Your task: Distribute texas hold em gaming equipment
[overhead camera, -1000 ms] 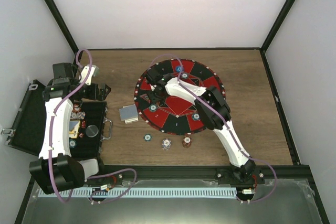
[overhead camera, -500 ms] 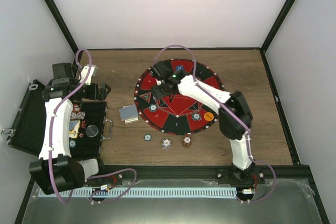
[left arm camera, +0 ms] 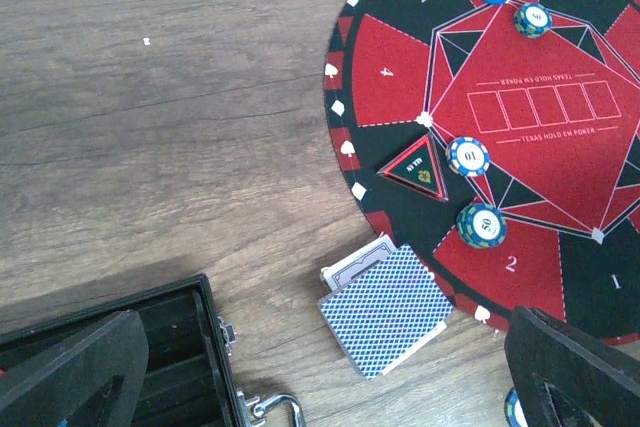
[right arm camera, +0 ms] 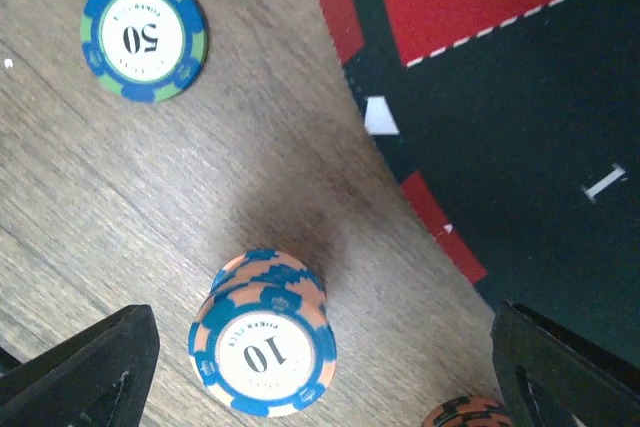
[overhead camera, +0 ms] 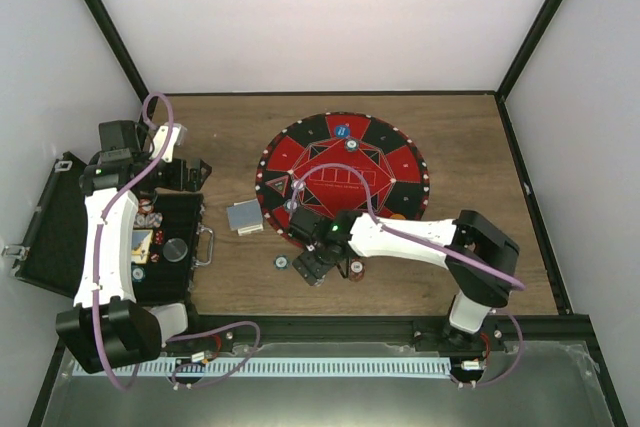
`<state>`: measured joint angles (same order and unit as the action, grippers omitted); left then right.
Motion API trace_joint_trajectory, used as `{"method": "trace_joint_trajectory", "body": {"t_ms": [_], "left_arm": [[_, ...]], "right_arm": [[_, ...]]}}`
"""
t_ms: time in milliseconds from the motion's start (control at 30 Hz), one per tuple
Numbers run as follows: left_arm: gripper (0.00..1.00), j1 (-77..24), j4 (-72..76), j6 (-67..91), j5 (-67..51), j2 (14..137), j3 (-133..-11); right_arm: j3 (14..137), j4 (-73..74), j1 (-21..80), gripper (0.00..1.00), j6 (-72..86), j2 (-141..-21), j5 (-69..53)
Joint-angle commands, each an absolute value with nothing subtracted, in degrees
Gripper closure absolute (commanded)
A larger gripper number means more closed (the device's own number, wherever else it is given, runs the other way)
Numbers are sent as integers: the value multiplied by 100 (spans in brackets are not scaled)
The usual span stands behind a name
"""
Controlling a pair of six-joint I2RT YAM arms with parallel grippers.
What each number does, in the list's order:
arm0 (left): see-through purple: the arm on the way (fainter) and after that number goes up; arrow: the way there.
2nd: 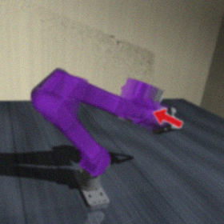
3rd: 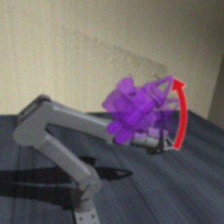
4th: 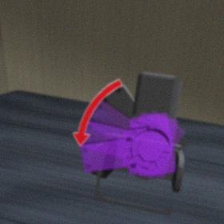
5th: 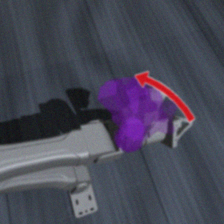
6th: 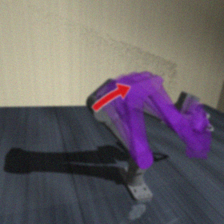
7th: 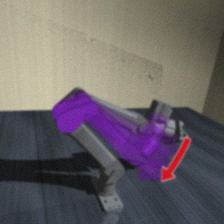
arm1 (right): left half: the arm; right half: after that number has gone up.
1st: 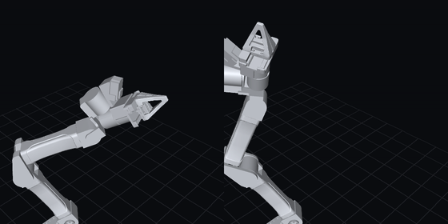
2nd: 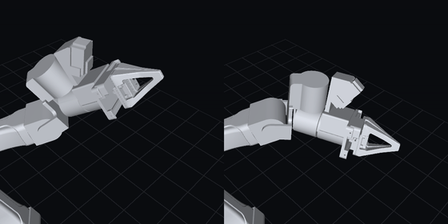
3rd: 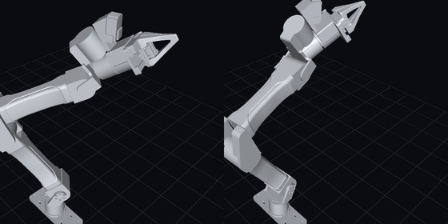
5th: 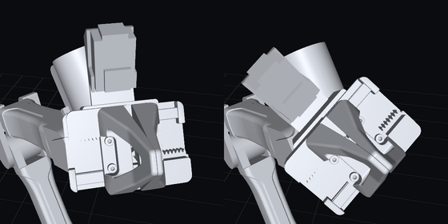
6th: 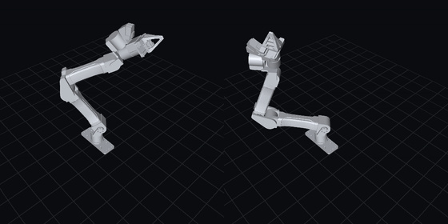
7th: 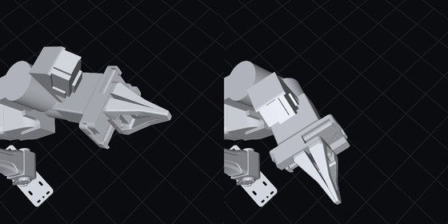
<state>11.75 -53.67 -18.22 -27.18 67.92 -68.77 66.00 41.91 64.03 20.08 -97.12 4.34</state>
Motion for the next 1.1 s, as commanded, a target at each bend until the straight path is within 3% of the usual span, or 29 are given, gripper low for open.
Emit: {"method": "trace_joint_trajectory", "body": {"t_ms": [0, 167, 667, 1067], "left_arm": [[0, 1212, -5378, -1804, -2788, 6667, -6899], [0, 1210, -5396, -1835, -2752, 6664, -6913], [0, 1208, -5380, -1857, -2707, 6675, -6915], [0, 1210, -5379, -1855, -2700, 6686, -6933]], "right_arm": [[6459, 3978, 6577, 7, 2280, -9417, 254], [6403, 3881, 6742, 9, 2275, -9584, 80], [6339, 3842, 6823, 27, 2187, -9902, 214], [6324, 3863, 6825, 50, 2131, -9960, 331]]}}
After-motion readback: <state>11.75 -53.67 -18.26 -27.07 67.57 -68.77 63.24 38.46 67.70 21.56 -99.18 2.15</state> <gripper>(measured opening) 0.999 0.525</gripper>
